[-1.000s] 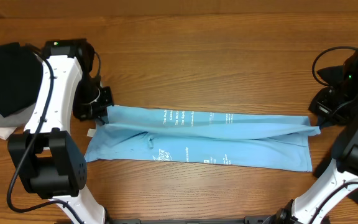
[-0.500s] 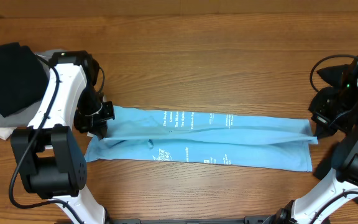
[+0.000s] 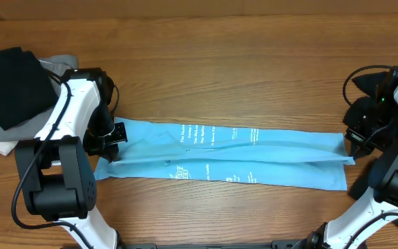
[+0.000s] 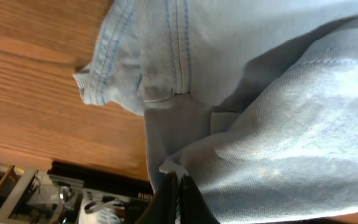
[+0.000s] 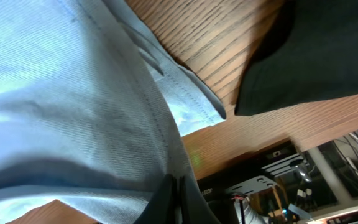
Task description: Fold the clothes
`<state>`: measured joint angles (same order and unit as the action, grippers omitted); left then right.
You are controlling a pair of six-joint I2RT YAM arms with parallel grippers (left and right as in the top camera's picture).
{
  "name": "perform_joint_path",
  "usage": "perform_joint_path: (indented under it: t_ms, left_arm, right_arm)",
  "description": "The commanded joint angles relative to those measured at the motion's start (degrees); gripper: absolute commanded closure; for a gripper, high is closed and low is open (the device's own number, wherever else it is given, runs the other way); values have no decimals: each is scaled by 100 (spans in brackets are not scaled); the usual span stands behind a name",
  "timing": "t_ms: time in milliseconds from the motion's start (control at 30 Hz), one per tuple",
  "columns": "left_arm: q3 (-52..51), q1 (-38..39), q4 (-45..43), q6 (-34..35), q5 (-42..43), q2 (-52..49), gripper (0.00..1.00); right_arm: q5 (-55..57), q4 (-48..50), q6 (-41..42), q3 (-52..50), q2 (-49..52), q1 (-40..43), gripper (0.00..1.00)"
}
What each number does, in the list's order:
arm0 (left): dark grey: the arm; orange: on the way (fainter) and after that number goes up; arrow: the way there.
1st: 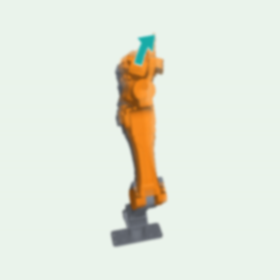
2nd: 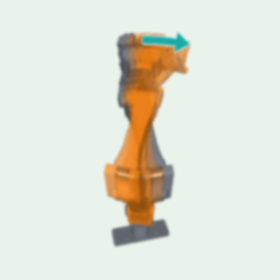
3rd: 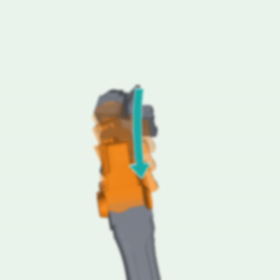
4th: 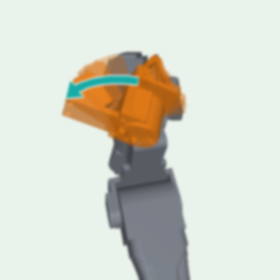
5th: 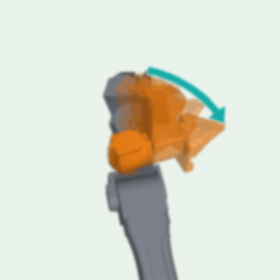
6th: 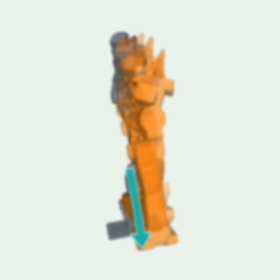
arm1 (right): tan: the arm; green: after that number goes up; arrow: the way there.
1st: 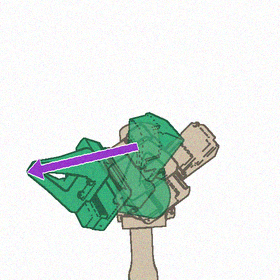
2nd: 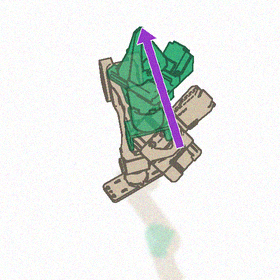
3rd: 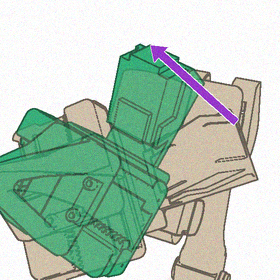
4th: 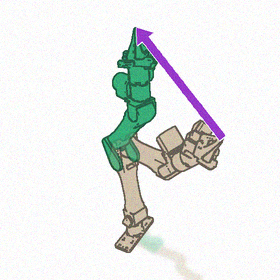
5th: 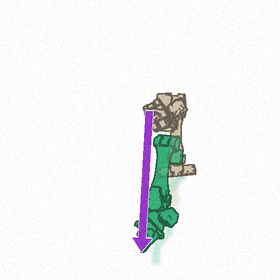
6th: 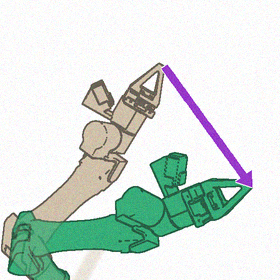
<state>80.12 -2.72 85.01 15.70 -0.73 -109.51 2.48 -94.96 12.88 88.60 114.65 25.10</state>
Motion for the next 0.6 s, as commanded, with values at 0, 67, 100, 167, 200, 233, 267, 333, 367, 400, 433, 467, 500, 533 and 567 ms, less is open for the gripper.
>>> perform_joint_path:
  t_ms: [0,67,100,167,200,233,267,333,367,400,433,467,500,533,567]
  left_arm:
    - [-28,7,-103,197,-282,52,96]
    - [-28,7,-131,289,-352,55,96]
    - [-31,4,-138,315,-376,52,96]
    - [-28,7,-157,321,-417,52,96]
    - [-31,7,-160,319,-420,52,95]
    - [-28,7,-164,319,-417,52,95]
    - [-28,7,-164,317,-420,52,94]
    - [-28,7,-168,313,-420,52,88]
    - [-28,15,-162,315,-417,55,87]
    - [-28,15,-155,315,-417,52,87]
    - [-31,15,-146,315,-417,55,87]
    - [-28,13,-133,315,-417,52,86]
    - [-31,11,-118,315,-420,52,85]
    - [-31,4,-92,310,-442,52,80]
    - [-31,7,-61,302,-444,52,78]
  right_arm:
    - [581,-13,442,-199,-98,11,96]
    - [822,33,697,-363,-96,11,96]
    - [820,85,691,-435,-96,11,96]
    - [822,205,691,-568,-96,11,96]
    - [822,243,691,-610,-96,11,96]
    - [820,280,691,-647,-96,11,92]
    - [817,313,691,-678,-96,11,84]
    - [798,372,691,-693,-96,11,77]
    - [798,387,691,-693,-96,11,75]
    - [798,402,691,-693,-96,11,73]
    - [798,415,688,-693,-96,11,69]
    - [800,424,688,-693,-96,11,66]
    - [798,431,688,-693,-96,11,64]
    - [765,446,688,-693,-96,11,60]
    - [684,450,638,-693,-96,11,59]
